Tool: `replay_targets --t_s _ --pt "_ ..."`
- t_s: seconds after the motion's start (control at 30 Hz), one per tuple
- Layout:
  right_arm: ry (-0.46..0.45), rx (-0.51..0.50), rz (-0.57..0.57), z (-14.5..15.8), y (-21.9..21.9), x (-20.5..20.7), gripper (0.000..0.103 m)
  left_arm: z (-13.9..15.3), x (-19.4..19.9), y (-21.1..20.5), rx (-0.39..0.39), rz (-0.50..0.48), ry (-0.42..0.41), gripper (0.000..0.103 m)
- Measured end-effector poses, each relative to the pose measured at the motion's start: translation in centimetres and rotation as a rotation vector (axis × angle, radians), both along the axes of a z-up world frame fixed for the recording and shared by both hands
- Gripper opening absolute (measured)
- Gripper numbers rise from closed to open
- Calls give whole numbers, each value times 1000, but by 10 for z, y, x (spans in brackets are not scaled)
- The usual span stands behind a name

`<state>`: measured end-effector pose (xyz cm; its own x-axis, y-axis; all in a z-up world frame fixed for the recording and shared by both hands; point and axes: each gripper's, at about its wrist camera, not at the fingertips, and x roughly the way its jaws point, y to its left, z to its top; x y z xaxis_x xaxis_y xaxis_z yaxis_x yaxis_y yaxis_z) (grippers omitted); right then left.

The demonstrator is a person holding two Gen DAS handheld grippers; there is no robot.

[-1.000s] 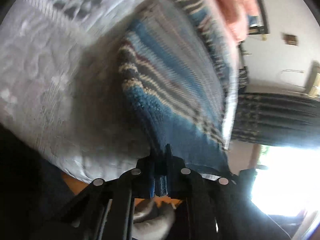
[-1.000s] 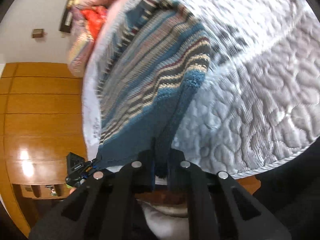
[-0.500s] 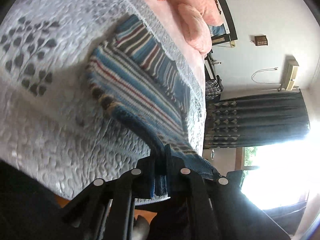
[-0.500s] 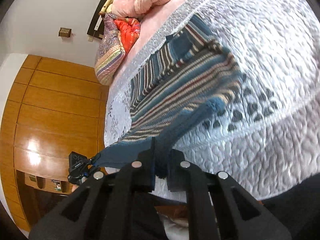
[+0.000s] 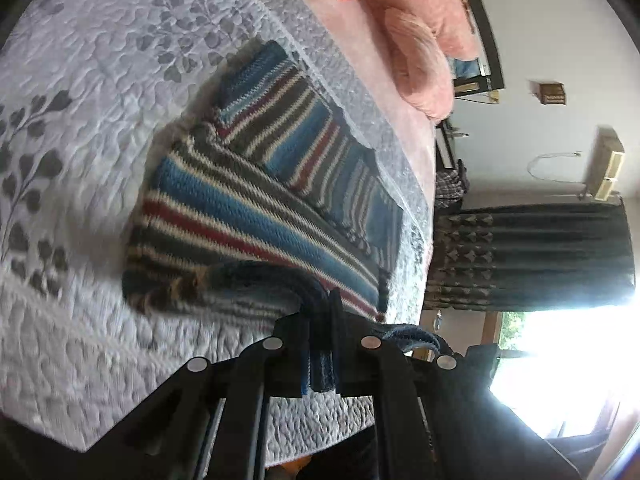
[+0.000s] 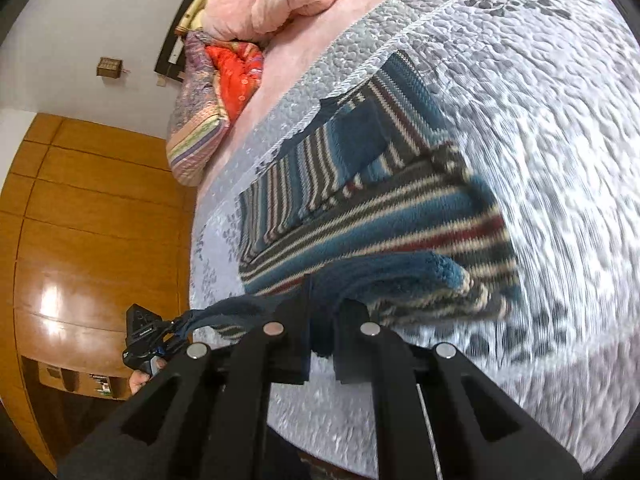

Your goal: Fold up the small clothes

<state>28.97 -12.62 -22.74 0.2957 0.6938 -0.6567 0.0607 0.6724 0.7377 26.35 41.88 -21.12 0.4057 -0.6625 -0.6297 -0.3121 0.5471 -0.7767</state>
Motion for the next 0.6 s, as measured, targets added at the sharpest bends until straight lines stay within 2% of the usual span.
replay_targets --t_s 0.47,0.57,0.6 --pt "131 -71 28 -86 21 120 7 -82 125 3 73 -38 159 8" --pt "164 -74 49 -100 23 138 13 -98 141 2 69 -63 173 14" --pt "174 -61 54 -102 22 140 19 -101 144 3 69 -65 174 16"
